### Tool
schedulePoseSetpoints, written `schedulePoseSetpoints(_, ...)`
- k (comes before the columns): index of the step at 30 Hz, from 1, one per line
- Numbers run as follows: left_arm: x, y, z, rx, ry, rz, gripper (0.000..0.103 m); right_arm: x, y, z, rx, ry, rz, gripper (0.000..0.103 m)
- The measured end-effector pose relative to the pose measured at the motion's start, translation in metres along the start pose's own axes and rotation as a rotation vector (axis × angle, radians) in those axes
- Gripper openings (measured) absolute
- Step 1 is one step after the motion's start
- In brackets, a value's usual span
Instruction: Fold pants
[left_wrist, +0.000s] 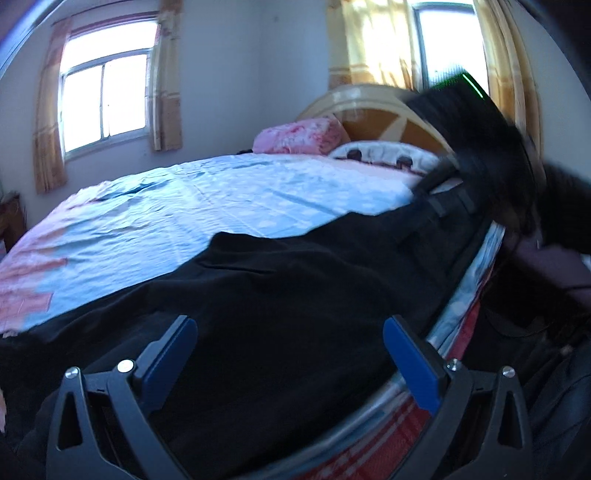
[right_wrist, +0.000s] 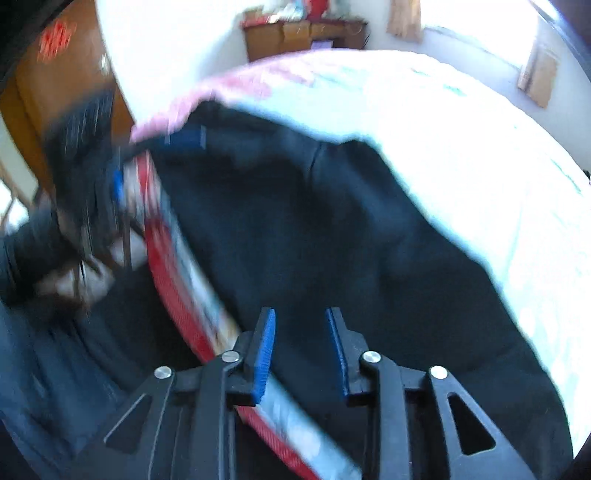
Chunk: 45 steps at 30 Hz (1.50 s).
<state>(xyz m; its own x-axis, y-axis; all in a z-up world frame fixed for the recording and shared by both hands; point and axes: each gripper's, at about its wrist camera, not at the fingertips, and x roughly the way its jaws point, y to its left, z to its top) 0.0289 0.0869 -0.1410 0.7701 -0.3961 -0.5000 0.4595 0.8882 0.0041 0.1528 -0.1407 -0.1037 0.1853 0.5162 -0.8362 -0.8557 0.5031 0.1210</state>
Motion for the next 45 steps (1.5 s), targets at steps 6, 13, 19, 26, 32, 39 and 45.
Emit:
schedulePoseSetpoints(6,0.017,-0.005,-0.009,-0.026,0.033,-0.011,0.103,0.042,-0.049,0.068,0.226,-0.041,0.11,0.035)
schedulePoseSetpoints(13,0.031,0.003,-0.025,-0.083,0.089,-0.025,0.103,0.106,-0.102,0.107,0.455,-0.01,0.263,0.035)
schedulePoseSetpoints(19,0.034,0.003,-0.028,-0.076,0.084,-0.027,0.103,0.149,-0.11,0.12,0.534,0.035,0.387,0.031)
schedulePoseSetpoints(26,0.036,-0.001,-0.026,-0.056,0.091,-0.016,0.103,0.162,-0.121,0.123,0.545,0.002,0.329,0.008)
schedulePoseSetpoints(32,0.024,-0.012,-0.012,-0.065,0.053,-0.019,0.103,0.073,-0.116,0.091,0.541,-0.127,0.187,0.045)
schedulePoseSetpoints(39,0.036,-0.06,0.03,0.015,0.018,-0.132,0.103,-0.09,-0.104,-0.042,0.545,-0.253,-0.042,0.047)
schedulePoseSetpoints(45,0.072,-0.117,0.059,0.106,0.036,-0.255,0.103,-0.196,-0.122,-0.197,0.895,-0.394,-0.258,0.048)
